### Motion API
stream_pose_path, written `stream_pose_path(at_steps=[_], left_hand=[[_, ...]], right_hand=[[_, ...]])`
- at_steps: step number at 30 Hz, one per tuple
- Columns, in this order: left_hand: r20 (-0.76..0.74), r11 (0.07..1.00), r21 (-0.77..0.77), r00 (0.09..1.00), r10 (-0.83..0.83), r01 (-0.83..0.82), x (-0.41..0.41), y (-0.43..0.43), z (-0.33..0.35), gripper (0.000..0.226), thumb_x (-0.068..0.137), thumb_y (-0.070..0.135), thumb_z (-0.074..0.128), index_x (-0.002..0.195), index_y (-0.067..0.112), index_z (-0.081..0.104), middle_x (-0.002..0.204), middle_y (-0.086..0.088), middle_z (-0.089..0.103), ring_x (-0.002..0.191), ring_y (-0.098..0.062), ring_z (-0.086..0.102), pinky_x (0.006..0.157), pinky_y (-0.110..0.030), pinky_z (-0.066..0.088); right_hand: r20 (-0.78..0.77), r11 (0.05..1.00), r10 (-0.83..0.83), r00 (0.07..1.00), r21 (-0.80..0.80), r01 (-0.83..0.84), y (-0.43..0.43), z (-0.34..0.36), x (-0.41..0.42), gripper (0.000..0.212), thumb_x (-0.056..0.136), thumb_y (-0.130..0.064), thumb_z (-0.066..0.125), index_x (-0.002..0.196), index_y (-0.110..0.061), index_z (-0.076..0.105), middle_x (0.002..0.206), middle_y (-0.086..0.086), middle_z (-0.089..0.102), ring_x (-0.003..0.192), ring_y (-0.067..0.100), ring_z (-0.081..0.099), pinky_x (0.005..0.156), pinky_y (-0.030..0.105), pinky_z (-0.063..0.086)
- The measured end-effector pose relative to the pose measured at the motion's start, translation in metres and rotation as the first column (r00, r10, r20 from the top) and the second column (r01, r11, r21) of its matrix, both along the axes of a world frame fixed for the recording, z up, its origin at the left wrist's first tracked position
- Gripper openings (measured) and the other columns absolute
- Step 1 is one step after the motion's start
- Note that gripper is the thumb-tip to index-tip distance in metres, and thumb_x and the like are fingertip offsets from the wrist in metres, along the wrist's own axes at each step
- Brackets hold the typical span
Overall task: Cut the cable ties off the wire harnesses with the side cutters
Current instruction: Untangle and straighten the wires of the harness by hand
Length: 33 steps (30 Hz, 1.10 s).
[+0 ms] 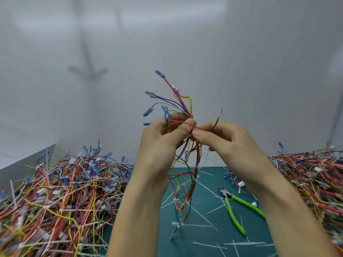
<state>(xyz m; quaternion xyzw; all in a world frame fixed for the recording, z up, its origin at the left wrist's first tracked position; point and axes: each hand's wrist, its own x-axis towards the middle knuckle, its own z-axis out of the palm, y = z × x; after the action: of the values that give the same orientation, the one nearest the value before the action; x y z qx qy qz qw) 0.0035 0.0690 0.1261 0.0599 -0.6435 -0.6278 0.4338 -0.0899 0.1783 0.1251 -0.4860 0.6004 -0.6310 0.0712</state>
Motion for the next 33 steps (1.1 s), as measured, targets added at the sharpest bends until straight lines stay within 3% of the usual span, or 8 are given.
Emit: stream_pose_path(at_steps=[4, 6, 7, 11, 14, 20, 26, 33], left_hand=[[0.011, 0.995, -0.092, 0.999, -0.032, 0.033, 0.000, 0.002, 0.000, 0.016, 0.091, 0.004, 0.062, 0.083, 0.016, 0.069, 0.080, -0.002, 0.071, 0.075, -0.014, 0.064, 0.073, -0.028, 0.056], [0.018, 0.992, -0.121, 0.999, -0.042, 0.044, 0.000, 0.004, 0.001, 0.014, 0.091, 0.001, 0.060, 0.086, 0.013, 0.065, 0.086, -0.009, 0.072, 0.078, -0.017, 0.065, 0.079, -0.035, 0.057], [0.020, 0.991, -0.128, 0.999, -0.038, 0.041, 0.001, 0.004, 0.001, 0.014, 0.091, 0.001, 0.061, 0.086, 0.013, 0.064, 0.087, -0.008, 0.071, 0.080, -0.017, 0.065, 0.082, -0.036, 0.057], [0.010, 0.992, -0.123, 0.999, -0.039, 0.040, 0.002, 0.006, 0.002, 0.008, 0.091, 0.008, 0.065, 0.085, 0.013, 0.063, 0.079, 0.000, 0.070, 0.079, -0.012, 0.067, 0.082, -0.028, 0.058], [0.018, 0.989, -0.146, 1.000, -0.006, 0.009, 0.001, 0.008, 0.002, 0.008, 0.089, 0.011, 0.067, 0.084, 0.016, 0.065, 0.080, 0.000, 0.070, 0.082, -0.014, 0.067, 0.081, -0.026, 0.058], [0.021, 0.994, -0.105, 0.999, 0.045, -0.043, 0.001, 0.011, 0.003, 0.009, 0.090, 0.010, 0.068, 0.083, 0.016, 0.070, 0.091, -0.015, 0.073, 0.096, -0.033, 0.069, 0.086, -0.040, 0.059], [0.046, 0.995, -0.090, 0.998, 0.036, -0.032, 0.000, 0.012, 0.003, 0.008, 0.091, 0.012, 0.066, 0.089, 0.017, 0.071, 0.090, -0.008, 0.075, 0.092, -0.023, 0.072, 0.082, -0.031, 0.060], [0.070, 0.990, -0.140, 0.997, 0.027, -0.017, 0.004, 0.010, 0.005, 0.009, 0.090, 0.013, 0.067, 0.089, 0.020, 0.073, 0.084, 0.001, 0.076, 0.081, -0.010, 0.072, 0.074, -0.023, 0.058]], right_hand=[[-0.006, 0.997, -0.063, 0.998, -0.036, 0.062, -0.002, 0.000, 0.004, 0.030, 0.088, -0.040, 0.067, 0.089, -0.011, 0.073, 0.080, 0.000, 0.077, 0.084, 0.012, 0.072, 0.087, 0.027, 0.054], [0.012, 0.996, -0.063, 0.998, -0.057, 0.064, -0.003, 0.000, 0.005, 0.029, 0.087, -0.040, 0.071, 0.094, -0.012, 0.070, 0.079, 0.004, 0.076, 0.082, 0.018, 0.073, 0.088, 0.036, 0.055], [0.017, 0.996, -0.060, 0.998, -0.072, 0.061, -0.003, 0.001, 0.005, 0.029, 0.085, -0.042, 0.070, 0.093, -0.013, 0.071, 0.079, 0.005, 0.076, 0.081, 0.019, 0.072, 0.086, 0.036, 0.056], [0.007, 0.987, -0.095, 0.995, -0.132, 0.095, -0.003, 0.002, 0.005, 0.025, 0.088, -0.048, 0.064, 0.078, -0.027, 0.076, 0.076, 0.002, 0.072, 0.065, 0.008, 0.063, 0.063, 0.016, 0.050], [0.003, 0.983, -0.116, 0.993, -0.141, 0.115, -0.003, 0.000, 0.001, 0.014, 0.088, -0.034, 0.072, 0.080, -0.024, 0.078, 0.074, -0.006, 0.074, 0.063, 0.001, 0.062, 0.059, 0.012, 0.048], [-0.032, 0.985, -0.115, 0.993, -0.136, 0.110, 0.001, 0.001, -0.002, 0.004, 0.083, -0.028, 0.076, 0.081, -0.025, 0.076, 0.073, -0.005, 0.075, 0.063, 0.002, 0.066, 0.057, 0.015, 0.052], [-0.008, 0.979, -0.155, 0.988, -0.132, 0.153, 0.002, 0.001, -0.003, 0.007, 0.088, -0.020, 0.073, 0.082, -0.023, 0.076, 0.074, -0.002, 0.075, 0.063, 0.007, 0.068, 0.060, 0.025, 0.059], [0.067, 0.974, -0.152, 0.986, -0.159, 0.161, 0.005, 0.003, -0.001, 0.012, 0.089, -0.015, 0.072, 0.080, -0.021, 0.077, 0.072, -0.002, 0.075, 0.061, 0.006, 0.068, 0.057, 0.025, 0.059]])
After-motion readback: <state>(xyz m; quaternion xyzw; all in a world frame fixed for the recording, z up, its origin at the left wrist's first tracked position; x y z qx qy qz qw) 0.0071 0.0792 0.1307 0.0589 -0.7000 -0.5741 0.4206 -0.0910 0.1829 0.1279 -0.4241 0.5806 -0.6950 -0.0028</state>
